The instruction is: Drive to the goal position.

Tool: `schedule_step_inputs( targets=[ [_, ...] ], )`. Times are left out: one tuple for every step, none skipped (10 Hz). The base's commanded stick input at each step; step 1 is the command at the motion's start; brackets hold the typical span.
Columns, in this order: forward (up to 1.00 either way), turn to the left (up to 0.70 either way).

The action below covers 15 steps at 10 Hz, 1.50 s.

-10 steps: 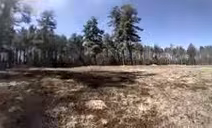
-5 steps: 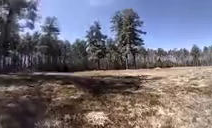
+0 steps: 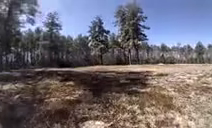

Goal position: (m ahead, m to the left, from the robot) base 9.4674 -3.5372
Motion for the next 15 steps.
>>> schedule_step_inputs(
  targets=[
    [0.70, 0.00],
    [0.70, 0.00],
    [0.70, 0.00],
    [0.70, 0.00],
    [0.70, 0.00],
    [0.70, 0.00],
    [0.70, 0.00],
    [0.70, 0.00],
    [0.70, 0.00],
    [0.70, 0.00],
    [0.70, 0.00],
    [0.70, 0.00],
    [0.70, 0.00],
    [0.70, 0.00],
    [0.70, 0.00]
  ],
)
